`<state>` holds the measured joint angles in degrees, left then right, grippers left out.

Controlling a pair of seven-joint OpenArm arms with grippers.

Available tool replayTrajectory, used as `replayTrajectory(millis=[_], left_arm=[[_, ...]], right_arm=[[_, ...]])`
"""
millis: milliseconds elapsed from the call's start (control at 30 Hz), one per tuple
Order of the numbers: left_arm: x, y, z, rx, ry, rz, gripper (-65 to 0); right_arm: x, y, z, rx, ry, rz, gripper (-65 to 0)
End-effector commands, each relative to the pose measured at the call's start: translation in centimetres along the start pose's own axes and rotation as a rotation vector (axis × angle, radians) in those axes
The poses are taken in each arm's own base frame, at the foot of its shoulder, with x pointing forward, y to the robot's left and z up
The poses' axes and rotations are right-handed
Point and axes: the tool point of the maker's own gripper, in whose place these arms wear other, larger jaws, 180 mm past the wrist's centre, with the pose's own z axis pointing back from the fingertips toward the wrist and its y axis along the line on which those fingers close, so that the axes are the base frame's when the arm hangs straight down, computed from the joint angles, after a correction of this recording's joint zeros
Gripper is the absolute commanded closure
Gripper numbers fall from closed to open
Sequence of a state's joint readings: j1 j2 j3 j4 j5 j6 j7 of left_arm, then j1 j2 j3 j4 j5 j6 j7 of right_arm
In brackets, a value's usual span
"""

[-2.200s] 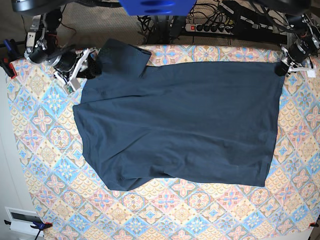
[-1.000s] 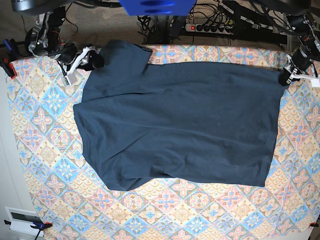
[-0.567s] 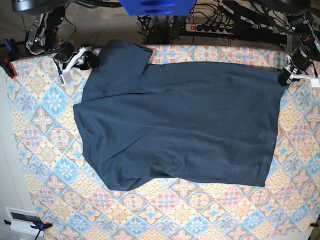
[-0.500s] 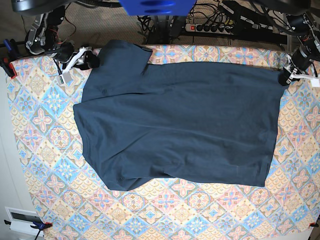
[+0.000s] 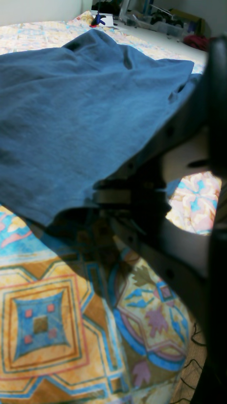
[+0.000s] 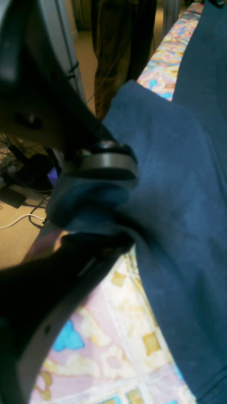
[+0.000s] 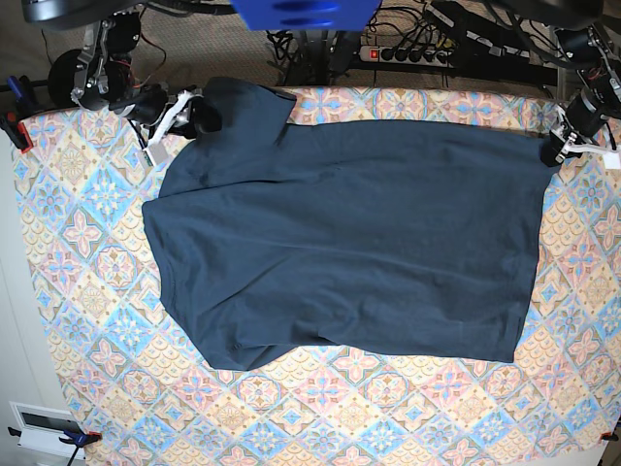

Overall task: Layout the t-shirt on the table in an organized manner, then fold the t-shirt properly
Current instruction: 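Lift the shirt's collar edge with both grippers and pull it taut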

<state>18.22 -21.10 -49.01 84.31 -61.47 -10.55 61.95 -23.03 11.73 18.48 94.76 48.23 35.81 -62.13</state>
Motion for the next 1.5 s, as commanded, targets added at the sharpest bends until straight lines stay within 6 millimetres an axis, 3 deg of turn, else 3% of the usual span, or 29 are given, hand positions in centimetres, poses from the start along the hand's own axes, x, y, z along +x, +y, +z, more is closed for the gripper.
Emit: replayTrajectory(millis=[0,167,333,400,633,767,1000,1200,1367,1467], left_arm=[[1.4,-0.7,0.4,-0.019,-0.032,-0.024,0.0],[1.3,-0.7,0.4,-0.019,-0.027,-0.024,0.0],[1.2,-0.5,0.6,-0.012,-0.02,-0.029,0.0],[0.8,0.0,0.9,0.003,-0.009,-0.032,0.0],[0.0,1.7,2.0,0.052,0.024,-0.046,0.0],[-0.6,2.4,2.5,0.069,0.039,-0.043,0.0],[-1.1,1.4,3.7,0.041,0.047,-0.067,0.0],[-0.6,0.4,4.0,0.027,0.028,-0.099,0.0],[2.1,1.4,5.9,0.048,-0.076,-0.065,0.0],[3.3,0.8,5.9,0.021,-0.134,-0.038,0.0]], right_arm=[[-1.4,-0.4,0.3,-0.023,0.066,0.006,-19.4],[-1.1,-1.2,0.9,-0.047,0.048,-0.005,-0.4],[0.0,-2.8,2.8,-0.09,-0.022,-0.045,0.0],[0.9,-2.0,3.1,-0.038,-0.072,-0.07,0.0],[-0.6,-0.2,4.5,0.07,-0.111,-0.164,0.0],[-1.2,1.1,5.0,0.094,-0.1,-0.096,0.0],[-1.7,2.8,5.9,0.104,-0.047,-0.011,0.0],[-2.0,3.8,6.6,0.104,-0.035,0.017,0.0],[-1.0,2.4,8.1,0.045,-0.077,0.018,0.0],[0.0,1.7,9.1,0.027,-0.125,0.008,0.0]])
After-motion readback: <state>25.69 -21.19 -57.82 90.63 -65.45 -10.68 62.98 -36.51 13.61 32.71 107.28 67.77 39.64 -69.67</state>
